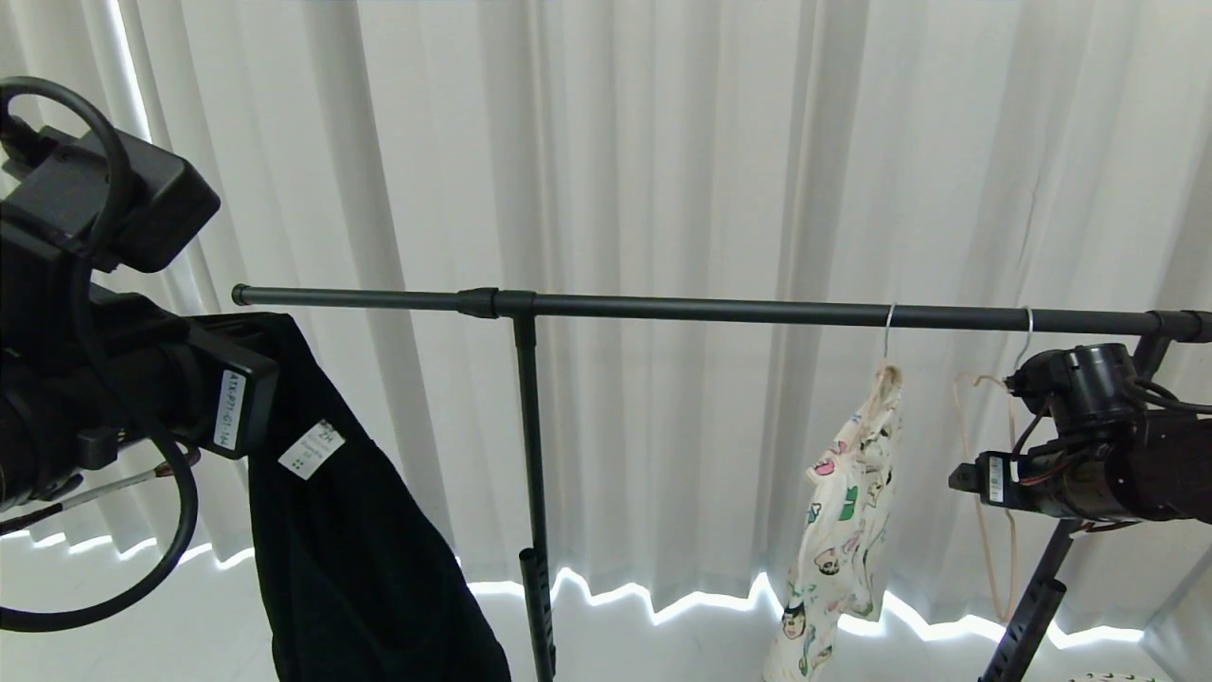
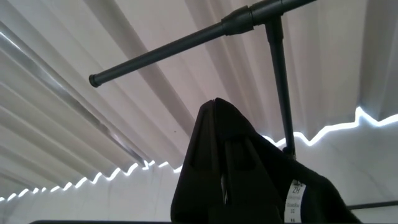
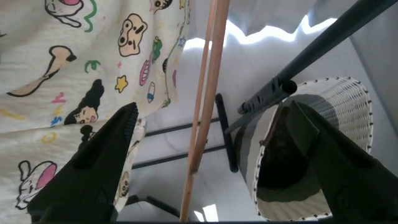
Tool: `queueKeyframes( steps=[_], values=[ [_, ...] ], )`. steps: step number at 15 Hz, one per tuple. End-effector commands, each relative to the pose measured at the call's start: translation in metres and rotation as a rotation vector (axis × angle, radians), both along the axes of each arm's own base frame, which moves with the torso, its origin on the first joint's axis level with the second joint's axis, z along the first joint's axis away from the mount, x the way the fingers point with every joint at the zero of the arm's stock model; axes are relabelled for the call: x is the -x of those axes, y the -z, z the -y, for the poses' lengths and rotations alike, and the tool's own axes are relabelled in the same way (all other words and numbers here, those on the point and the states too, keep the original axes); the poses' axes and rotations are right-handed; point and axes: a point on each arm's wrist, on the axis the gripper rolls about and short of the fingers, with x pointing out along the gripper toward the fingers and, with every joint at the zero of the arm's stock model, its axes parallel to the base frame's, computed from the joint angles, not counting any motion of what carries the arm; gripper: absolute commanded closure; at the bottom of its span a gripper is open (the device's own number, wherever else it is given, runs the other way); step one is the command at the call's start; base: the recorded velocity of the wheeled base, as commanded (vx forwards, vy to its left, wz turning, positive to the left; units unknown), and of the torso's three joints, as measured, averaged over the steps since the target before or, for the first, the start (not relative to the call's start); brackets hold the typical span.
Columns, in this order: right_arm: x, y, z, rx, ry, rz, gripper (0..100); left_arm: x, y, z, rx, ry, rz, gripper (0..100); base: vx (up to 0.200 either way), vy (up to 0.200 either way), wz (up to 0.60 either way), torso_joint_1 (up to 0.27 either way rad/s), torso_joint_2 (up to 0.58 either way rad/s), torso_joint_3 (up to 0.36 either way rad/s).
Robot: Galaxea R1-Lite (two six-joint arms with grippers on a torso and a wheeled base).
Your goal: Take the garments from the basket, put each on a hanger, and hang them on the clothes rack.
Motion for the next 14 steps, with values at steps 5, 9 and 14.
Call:
queueKeyframes(
  steps=[5, 9, 14],
  values=[
    [0.0, 0.001, -0.001, 0.006, -0.002, -0.002, 100, 0.001, 0.0, 0.0, 0.002, 0.0, 0.002, 100, 0.0, 0.0, 0.0, 0.0, 0.0, 0.0],
    [0.001, 0.0, -0.004, 0.006, -0.011, 0.003, 100, 0.0, 0.0, 0.0, 0.002, 0.0, 0.003, 100, 0.0, 0.0, 0.0, 0.0, 0.0, 0.0],
    [0.006, -0.012, -0.015, -0.007, -0.056, 0.073, 100, 0.0, -0.001, 0.0, 0.004, 0.0, 0.007, 100, 0.0, 0.0, 0.0, 0.0, 0.0, 0.0]
  ],
)
